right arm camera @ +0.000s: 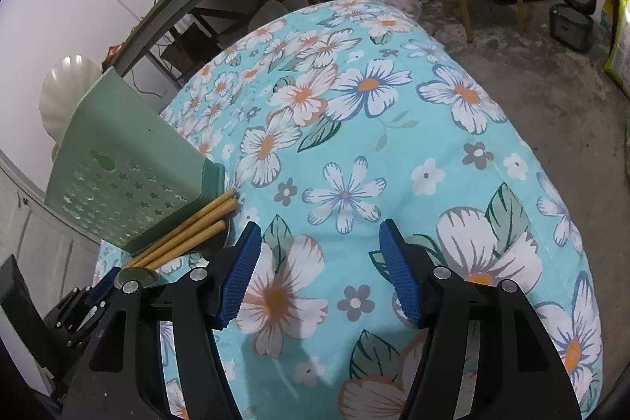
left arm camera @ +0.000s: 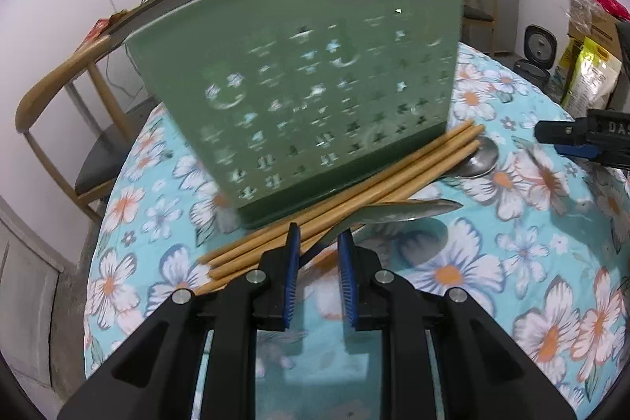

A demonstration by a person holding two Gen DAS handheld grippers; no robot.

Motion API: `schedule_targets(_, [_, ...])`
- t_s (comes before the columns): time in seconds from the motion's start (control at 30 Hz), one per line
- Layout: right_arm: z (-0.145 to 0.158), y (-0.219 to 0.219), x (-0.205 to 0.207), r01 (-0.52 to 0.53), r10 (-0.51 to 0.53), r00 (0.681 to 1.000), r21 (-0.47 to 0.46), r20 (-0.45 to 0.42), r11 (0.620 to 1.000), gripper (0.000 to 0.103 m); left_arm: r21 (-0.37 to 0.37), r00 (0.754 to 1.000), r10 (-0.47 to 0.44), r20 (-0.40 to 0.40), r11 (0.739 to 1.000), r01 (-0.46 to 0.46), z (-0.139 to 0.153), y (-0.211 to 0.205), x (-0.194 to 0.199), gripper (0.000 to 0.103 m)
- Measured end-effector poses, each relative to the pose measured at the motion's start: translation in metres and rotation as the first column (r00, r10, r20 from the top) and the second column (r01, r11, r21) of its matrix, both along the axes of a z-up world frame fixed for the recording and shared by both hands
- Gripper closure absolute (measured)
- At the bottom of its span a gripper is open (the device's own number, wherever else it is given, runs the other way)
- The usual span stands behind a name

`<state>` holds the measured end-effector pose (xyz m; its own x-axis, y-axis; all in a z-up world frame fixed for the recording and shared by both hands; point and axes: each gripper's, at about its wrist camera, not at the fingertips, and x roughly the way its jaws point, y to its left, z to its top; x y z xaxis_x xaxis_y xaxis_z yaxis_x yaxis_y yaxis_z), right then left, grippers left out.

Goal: Organize utensils
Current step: 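Move the left tool toward the metal spoon beside the chopsticks, then close the left tool on the metal spoon handle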

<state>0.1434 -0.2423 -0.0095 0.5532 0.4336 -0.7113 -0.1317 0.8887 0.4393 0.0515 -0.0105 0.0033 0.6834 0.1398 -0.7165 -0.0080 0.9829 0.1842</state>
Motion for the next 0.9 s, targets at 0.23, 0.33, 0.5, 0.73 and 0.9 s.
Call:
schedule_targets(0.23, [0.002,0.01,-0.003,-0.087,0.085,0.996,0.121,0.028,0.989,0.041,-0.113,0.998,0.068,-0.016,0.991,-0.069,0.0,0.04,-0.005,0.084])
schedule_targets(0.33, [0.001,0.019,-0.001,-0.124,0.123,0.992,0.159,0.02,0.979,0.043,-0.188,0.994,0.103,-0.019,0.977,-0.105,0.002,0.057,-0.007,0.084])
schedule_targets(0.5, [-0.008,0.036,0.004,-0.18,0.189,0.981,0.169,-0.038,0.969,0.062,-0.268,0.987,0.157,-0.036,0.95,-0.161,0.001,0.083,-0.01,0.084])
schedule_targets(0.73, [-0.016,0.04,0.011,-0.148,0.169,0.983,0.244,-0.066,0.958,0.065,-0.315,0.983,0.175,-0.05,0.931,-0.182,-0.004,0.101,-0.019,0.084])
schedule_targets(0.9, [-0.024,0.046,0.022,-0.15,0.186,0.978,0.292,-0.097,0.944,0.094,-0.335,0.981,0.183,-0.063,0.922,-0.194,-0.007,0.112,-0.022,0.084])
